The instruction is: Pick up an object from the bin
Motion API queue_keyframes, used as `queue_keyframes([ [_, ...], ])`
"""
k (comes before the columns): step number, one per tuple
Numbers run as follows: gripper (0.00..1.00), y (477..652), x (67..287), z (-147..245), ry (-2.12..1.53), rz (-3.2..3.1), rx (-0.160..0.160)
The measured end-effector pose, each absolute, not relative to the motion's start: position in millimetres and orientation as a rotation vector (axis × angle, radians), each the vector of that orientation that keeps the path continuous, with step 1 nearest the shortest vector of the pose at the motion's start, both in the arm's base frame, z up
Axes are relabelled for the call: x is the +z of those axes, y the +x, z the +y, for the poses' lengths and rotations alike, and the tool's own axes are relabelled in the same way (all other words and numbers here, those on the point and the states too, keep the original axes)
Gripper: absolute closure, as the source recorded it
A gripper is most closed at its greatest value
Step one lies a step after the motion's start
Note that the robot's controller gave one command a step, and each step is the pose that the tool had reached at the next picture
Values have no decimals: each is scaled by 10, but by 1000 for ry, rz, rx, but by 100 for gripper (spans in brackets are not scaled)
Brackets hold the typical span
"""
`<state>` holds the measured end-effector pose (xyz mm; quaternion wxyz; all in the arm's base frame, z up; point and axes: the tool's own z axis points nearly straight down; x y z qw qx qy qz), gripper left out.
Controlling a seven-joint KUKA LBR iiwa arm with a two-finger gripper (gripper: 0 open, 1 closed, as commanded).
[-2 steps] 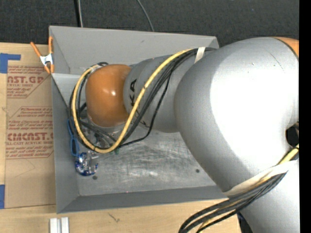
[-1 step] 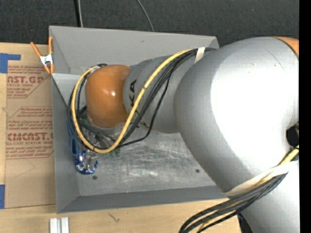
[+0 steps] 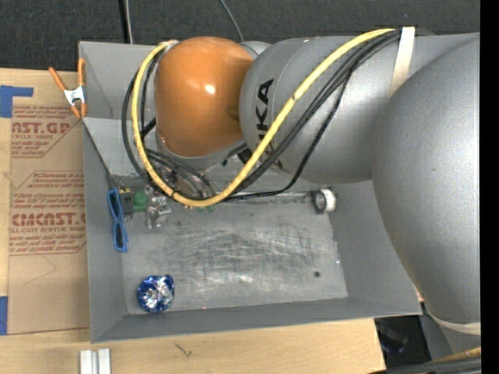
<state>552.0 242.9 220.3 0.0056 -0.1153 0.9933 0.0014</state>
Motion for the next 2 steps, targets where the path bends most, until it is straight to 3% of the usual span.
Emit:
queue_keyframes([
  [1, 100, 5235, 1547, 1876, -413, 3121, -5],
  [2, 0, 5253, 1584, 1914, -416, 3113, 1],
])
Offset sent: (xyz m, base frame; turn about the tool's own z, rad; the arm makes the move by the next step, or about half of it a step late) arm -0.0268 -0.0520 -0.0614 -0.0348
